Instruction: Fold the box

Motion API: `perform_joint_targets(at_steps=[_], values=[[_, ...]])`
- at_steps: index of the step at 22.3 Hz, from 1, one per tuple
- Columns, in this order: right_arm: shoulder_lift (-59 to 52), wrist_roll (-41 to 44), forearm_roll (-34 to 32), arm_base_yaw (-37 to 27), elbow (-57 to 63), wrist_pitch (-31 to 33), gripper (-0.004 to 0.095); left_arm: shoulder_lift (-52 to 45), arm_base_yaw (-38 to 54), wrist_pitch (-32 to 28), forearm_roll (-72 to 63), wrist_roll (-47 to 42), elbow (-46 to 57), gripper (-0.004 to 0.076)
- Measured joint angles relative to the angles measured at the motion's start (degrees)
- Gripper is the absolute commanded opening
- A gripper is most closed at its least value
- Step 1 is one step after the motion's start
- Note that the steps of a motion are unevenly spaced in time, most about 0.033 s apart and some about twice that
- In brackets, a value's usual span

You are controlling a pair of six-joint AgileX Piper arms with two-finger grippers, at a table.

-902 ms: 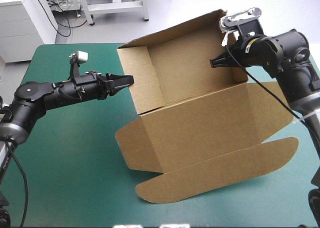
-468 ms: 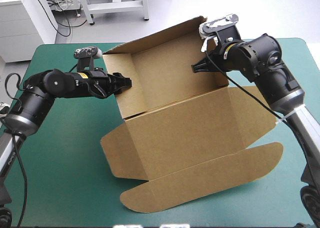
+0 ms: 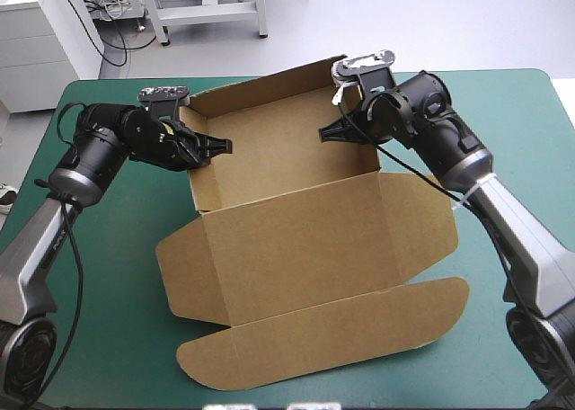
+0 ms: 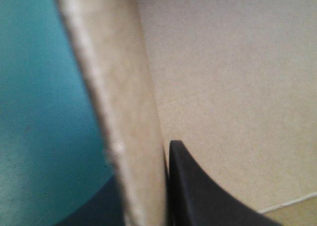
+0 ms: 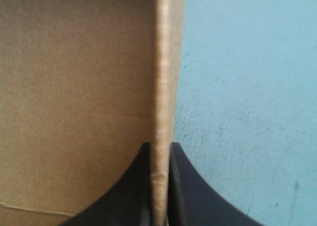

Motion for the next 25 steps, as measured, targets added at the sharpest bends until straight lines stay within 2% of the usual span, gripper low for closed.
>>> perform_joint_targets(at_steps=[3,8,10,14,19,22,25], values=[[2.9,0.7,1.4,-0.7,0.0,0.1,-0.0019,2.2,0.0,0.5,2.2,-1.0,-1.0,-0.0008],[12.2,-3.5,10.8,-6.7,0.0,-0.5,-0.0020,10.7,0.0,0.2,2.6,-1.5,-1.8,-0.0008],[15.8,-5.2,12.7,-8.3,0.0,-1.3,-0.0020,14.8,-0.2,-0.8,2.0,-1.5,-1.9,-0.0008],[20.6,-7.4,13.8,-9.2,-1.0,-2.6,-0.0020,19.8,-0.2,-2.2,1.4,-1.8,-3.5,-0.0008],[23.7,-9.5,14.4,-9.3,-6.7,2.2,-0.0014,21.7,0.1,-0.7,1.0,-1.1,-4.6,0.0002],[24.6,-10.0,14.2,-9.3,-8.7,3.3,0.0033,21.7,0.1,-0.4,1.0,0.4,-4.6,0.0051],[25.7,-10.3,14.0,-9.3,-11.4,4.5,0.0156,22.2,0.1,1.1,1.0,2.8,-5.7,0.0168]])
